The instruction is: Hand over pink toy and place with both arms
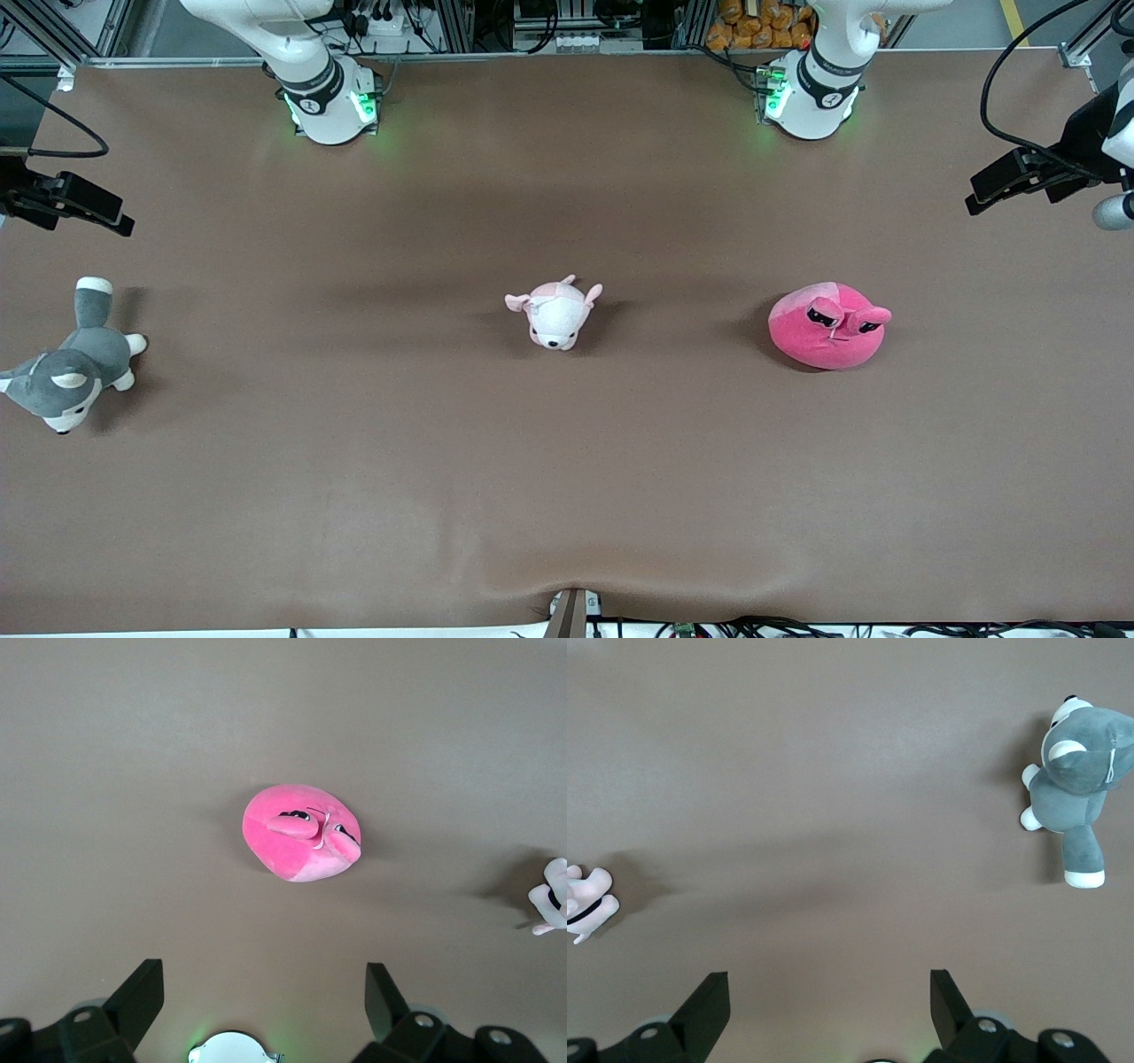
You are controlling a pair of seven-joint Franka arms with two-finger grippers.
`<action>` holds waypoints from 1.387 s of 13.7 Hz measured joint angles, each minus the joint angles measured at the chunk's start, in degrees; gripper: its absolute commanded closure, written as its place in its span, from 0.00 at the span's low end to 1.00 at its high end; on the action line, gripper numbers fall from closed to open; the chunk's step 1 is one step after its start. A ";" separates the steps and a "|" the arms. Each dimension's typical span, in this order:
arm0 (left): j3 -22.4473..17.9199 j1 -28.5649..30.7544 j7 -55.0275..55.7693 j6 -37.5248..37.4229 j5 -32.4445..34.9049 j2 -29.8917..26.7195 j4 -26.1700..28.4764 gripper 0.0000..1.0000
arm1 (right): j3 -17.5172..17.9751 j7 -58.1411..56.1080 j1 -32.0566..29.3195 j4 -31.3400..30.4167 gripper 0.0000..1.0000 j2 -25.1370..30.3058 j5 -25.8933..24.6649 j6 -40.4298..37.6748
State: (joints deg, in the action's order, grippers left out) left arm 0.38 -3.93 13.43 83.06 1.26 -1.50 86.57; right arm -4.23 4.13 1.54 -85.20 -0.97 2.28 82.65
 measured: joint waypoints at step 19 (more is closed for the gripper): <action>-0.72 1.09 0.22 0.18 0.00 1.64 -0.65 0.00 | 0.03 0.00 0.07 0.00 0.00 0.00 0.00 -0.03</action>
State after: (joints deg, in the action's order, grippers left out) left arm -0.34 -2.84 13.65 83.24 1.26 0.14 85.93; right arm -4.20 4.13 1.61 -85.20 -0.97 2.28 82.62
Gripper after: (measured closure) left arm 0.000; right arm 0.000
